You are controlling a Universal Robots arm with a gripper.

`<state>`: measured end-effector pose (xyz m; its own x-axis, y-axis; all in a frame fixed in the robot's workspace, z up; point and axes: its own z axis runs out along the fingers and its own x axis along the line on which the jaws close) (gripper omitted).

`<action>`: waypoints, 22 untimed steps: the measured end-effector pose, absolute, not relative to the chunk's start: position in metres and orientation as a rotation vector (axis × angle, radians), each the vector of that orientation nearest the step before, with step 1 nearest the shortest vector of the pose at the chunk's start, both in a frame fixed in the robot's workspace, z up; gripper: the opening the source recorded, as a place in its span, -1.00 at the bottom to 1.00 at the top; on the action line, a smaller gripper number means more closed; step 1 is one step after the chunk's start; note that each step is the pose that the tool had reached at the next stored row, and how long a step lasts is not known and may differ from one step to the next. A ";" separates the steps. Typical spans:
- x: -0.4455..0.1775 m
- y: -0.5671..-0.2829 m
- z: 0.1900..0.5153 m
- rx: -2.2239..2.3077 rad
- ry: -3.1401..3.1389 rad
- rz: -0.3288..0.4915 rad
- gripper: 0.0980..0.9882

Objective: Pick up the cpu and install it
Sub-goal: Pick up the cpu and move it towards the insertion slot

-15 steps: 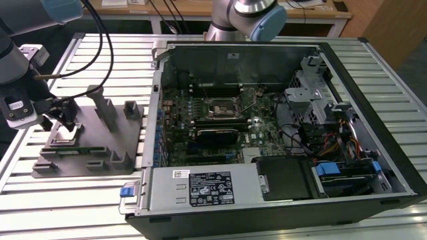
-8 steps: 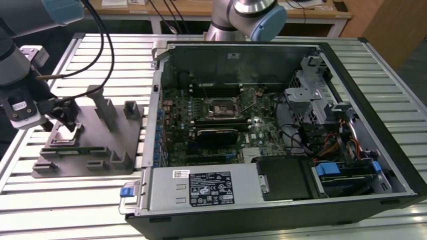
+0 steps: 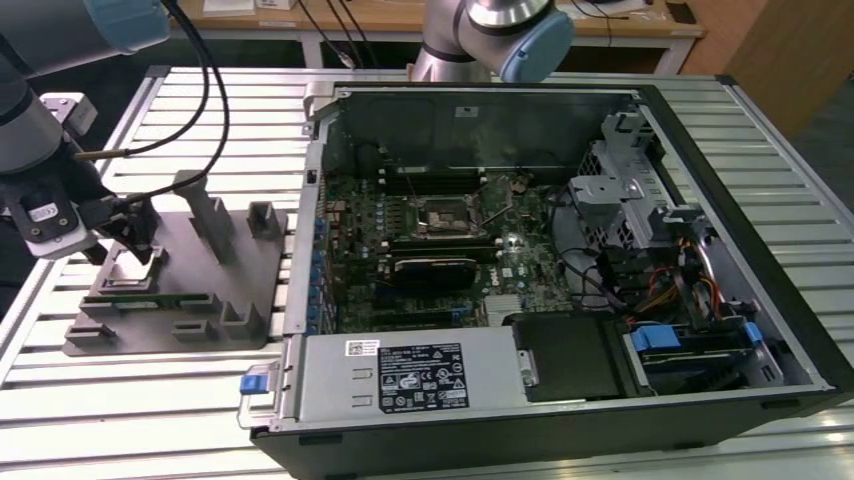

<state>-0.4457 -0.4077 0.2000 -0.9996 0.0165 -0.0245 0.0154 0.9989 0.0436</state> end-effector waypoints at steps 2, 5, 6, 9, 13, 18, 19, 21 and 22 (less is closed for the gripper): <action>-0.446 -0.408 0.200 0.025 3.116 0.068 0.13; -0.446 -0.408 0.199 0.025 3.115 0.067 0.26; -0.445 -0.408 0.198 0.025 3.116 0.066 0.26; -0.443 -0.408 0.196 0.025 3.116 0.065 0.26; -0.441 -0.408 0.192 0.025 3.116 0.061 0.26; -0.441 -0.408 0.187 0.024 3.116 0.054 0.26; -0.441 -0.408 0.186 0.024 3.116 0.055 0.26; -0.441 -0.408 0.185 0.023 3.116 0.055 0.26; -0.441 -0.408 0.184 0.023 3.116 0.055 0.26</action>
<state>-0.4411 -0.4077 0.1837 -0.9996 0.0153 -0.0247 0.0144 0.9993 0.0352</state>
